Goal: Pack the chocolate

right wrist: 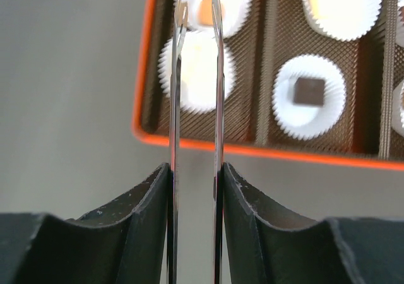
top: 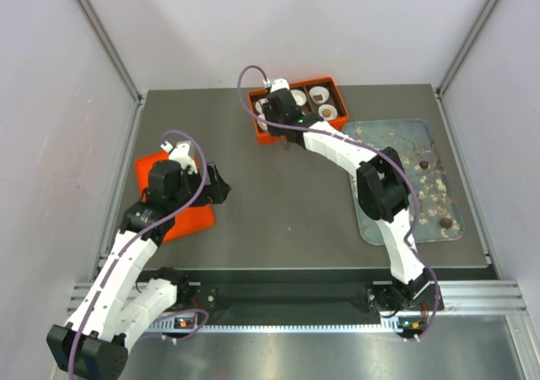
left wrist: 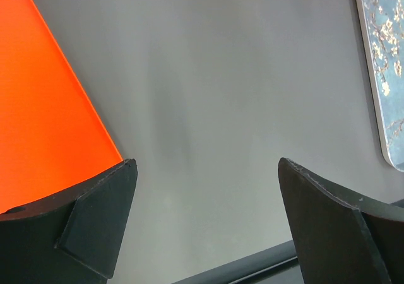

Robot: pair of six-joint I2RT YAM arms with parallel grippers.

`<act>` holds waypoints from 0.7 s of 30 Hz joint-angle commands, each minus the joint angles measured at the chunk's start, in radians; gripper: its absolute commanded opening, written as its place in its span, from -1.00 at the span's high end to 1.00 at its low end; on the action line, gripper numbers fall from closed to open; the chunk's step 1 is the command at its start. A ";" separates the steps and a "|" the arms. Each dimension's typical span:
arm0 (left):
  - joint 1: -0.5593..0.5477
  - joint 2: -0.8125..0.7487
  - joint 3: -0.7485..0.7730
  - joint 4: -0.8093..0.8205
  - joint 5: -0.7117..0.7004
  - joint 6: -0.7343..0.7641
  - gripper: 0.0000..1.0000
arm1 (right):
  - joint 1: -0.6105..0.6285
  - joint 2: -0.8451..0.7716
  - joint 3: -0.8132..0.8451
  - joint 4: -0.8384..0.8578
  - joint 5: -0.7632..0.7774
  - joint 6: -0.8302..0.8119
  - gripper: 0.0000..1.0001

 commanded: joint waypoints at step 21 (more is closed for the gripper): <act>0.010 -0.092 -0.001 0.002 -0.186 -0.020 -0.95 | 0.259 -0.280 -0.432 0.247 0.066 0.309 0.26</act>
